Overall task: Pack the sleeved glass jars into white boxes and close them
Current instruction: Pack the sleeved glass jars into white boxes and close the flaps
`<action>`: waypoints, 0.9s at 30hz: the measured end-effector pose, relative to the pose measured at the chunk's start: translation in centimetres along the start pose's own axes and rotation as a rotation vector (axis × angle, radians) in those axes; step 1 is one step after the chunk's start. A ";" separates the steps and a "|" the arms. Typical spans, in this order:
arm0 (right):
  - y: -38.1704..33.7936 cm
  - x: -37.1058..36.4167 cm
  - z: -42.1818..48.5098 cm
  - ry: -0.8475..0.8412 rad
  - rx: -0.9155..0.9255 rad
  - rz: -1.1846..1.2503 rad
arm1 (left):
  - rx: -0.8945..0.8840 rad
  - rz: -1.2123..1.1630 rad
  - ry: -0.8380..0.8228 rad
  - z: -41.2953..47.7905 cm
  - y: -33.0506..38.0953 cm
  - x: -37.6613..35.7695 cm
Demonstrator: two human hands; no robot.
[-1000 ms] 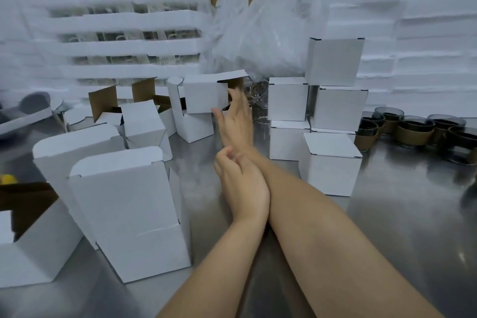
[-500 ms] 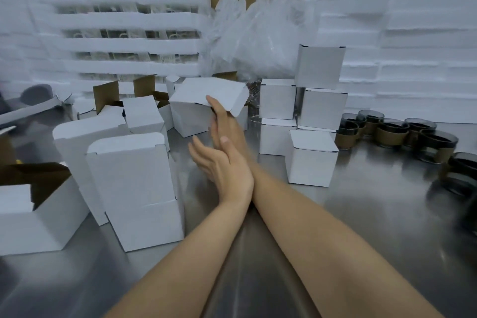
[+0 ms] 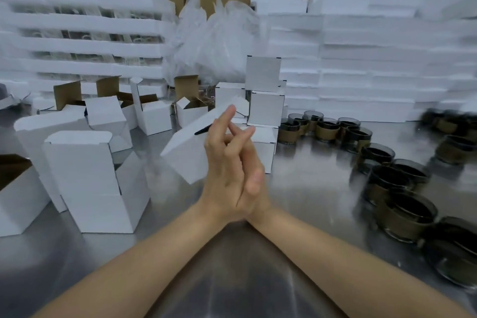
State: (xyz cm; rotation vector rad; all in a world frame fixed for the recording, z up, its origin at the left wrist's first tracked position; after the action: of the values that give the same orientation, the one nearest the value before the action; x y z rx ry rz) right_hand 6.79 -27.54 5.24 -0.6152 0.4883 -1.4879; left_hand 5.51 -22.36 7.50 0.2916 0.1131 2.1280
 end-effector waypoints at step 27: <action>0.6 11.0 1.1 -0.052 -0.061 -0.550 | 0.395 -0.210 -0.579 -2.0 -5.6 -1.9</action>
State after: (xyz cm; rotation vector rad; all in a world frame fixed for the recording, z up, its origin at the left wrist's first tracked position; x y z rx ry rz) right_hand 8.36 -38.39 6.50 -0.8808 0.3365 -1.9734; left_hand 10.60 -20.84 4.11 1.0653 0.2132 1.7264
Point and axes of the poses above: each hand's wrist, its own z-axis towards the middle knuckle, its own x-axis out of the back of the hand, y = z × x, the point moved 5 cm from there along z, towards the middle knuckle, and after that the axes turned 13 degrees about z, right-handed, at the moved point
